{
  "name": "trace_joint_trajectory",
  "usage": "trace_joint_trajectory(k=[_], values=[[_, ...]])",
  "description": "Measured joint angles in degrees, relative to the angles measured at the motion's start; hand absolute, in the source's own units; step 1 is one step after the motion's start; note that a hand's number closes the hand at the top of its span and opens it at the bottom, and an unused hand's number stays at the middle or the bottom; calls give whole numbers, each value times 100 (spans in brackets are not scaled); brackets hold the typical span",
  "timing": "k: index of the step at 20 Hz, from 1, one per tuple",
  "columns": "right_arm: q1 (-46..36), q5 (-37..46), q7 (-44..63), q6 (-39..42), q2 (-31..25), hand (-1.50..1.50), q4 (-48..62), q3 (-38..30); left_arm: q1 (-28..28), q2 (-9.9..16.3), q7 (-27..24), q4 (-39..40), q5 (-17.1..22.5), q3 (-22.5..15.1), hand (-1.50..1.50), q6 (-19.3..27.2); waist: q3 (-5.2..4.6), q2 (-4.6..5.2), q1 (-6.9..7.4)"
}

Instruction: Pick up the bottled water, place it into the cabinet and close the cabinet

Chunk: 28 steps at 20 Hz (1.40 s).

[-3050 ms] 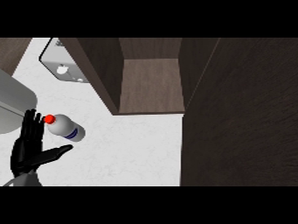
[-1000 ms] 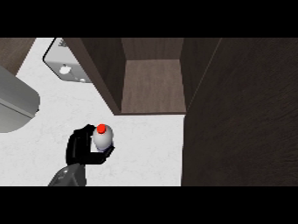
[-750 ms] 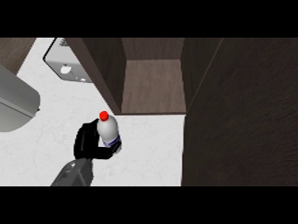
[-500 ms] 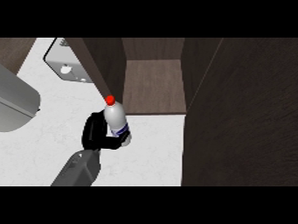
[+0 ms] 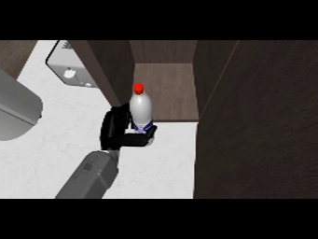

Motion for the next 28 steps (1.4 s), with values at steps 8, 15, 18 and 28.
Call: trace_joint_trajectory(k=[8, 15, 18, 28], values=[[-184, -59, 42, 33, 4, -150, 33, -183, -1409, -92, 918, 67, 156, -580, 150, 1351, 0, 23, -116], [-239, -178, -52, 181, -10, -150, 85, -373, -2471, -100, 1049, 1119, 551, -578, 150, 1759, -2, 61, -229], [-270, -208, -65, 238, -26, -150, 84, -432, -2874, -101, 995, 1731, 488, -517, 150, 1806, -1, 83, -263], [-241, -330, -157, 454, -81, -150, 109, -701, -3559, 18, 800, 3285, 316, -170, 150, 2168, -4, 145, -369]])
